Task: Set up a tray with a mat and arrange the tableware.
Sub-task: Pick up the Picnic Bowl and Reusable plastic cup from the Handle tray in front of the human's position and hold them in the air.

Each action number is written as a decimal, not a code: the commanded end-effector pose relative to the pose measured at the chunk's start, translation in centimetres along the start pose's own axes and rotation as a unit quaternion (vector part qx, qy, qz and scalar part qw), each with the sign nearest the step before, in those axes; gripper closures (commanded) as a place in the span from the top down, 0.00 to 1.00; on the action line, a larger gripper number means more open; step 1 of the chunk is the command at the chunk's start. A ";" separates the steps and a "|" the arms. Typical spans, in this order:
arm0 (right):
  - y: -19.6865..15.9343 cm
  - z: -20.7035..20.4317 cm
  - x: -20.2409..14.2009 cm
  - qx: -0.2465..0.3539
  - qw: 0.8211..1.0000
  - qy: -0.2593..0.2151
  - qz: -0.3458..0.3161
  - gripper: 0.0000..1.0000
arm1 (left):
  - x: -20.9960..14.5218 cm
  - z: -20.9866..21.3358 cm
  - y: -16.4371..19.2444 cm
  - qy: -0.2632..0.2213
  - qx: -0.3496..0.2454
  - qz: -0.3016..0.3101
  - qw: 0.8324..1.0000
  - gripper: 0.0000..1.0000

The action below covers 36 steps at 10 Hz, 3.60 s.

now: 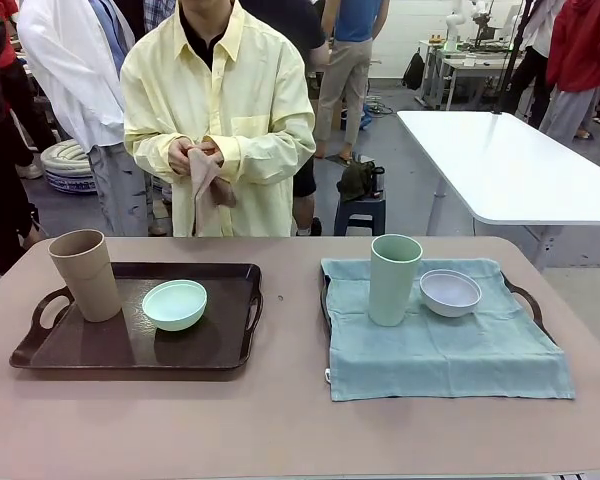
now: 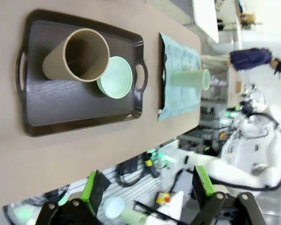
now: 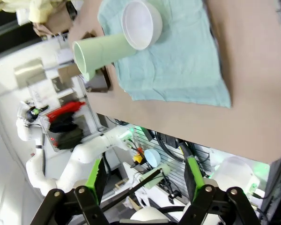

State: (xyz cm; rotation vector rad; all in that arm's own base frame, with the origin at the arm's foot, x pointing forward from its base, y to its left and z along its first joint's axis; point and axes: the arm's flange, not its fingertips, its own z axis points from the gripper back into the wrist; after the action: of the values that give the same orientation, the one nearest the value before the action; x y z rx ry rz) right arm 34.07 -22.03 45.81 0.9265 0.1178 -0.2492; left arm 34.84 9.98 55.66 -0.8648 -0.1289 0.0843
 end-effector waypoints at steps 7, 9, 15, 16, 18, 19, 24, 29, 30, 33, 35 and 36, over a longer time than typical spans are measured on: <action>23.9 -13.9 2.2 -0.279 0.956 0.069 0.067 0.87 | 7.4 2.4 -2.9 0.083 0.101 -0.287 0.949 1.00; 30.6 -19.7 3.0 -0.312 0.947 0.074 0.031 0.87 | 7.8 3.2 -2.6 0.105 0.094 -0.323 0.936 1.00; 38.3 -35.4 6.5 -0.375 0.920 -0.092 0.064 0.87 | 7.9 3.8 -0.6 0.128 0.036 -0.345 0.929 1.00; 37.9 -35.1 6.3 -0.343 0.931 -0.077 0.094 0.87 | 8.0 3.4 -0.7 0.122 -0.003 -0.340 0.932 1.00; 38.5 -36.0 6.3 -0.360 0.926 -0.080 0.077 0.87 | 7.6 3.1 -0.5 0.118 0.062 -0.331 0.934 1.00; 38.5 -36.0 6.3 -0.360 0.926 -0.080 0.077 0.87 | 7.6 3.1 -0.5 0.118 0.062 -0.331 0.934 1.00; 38.5 -37.1 6.3 -0.396 0.911 -0.076 0.080 0.87 | 8.9 2.5 0.0 0.136 0.043 -0.445 0.884 1.00; 42.6 -46.8 5.0 -0.486 0.863 -0.048 0.131 0.87 | 10.3 0.7 3.3 0.120 0.020 -0.674 0.729 1.00; 43.1 -49.0 5.0 -0.485 0.861 -0.043 0.146 0.87 | 10.7 -0.1 4.0 0.094 0.006 -0.691 0.717 1.00; 44.2 -55.4 5.3 -0.474 0.859 -0.047 0.188 0.87 | 12.5 -3.7 4.5 0.044 -0.007 -0.694 0.719 1.00; 45.0 -57.9 5.5 -0.465 0.861 -0.059 0.200 0.87 | 13.3 -5.1 5.5 0.065 -0.017 -0.685 0.726 1.00; 45.6 -58.8 5.6 -0.455 0.864 -0.063 0.207 0.87 | 14.0 -5.5 6.0 0.077 -0.029 -0.680 0.728 1.00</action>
State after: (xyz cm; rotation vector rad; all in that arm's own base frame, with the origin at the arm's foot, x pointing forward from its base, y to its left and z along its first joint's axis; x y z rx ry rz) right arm 50.92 49.50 44.41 -0.0215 -0.0387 0.1720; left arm 48.70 11.07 48.63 -0.6423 -0.6028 -1.3903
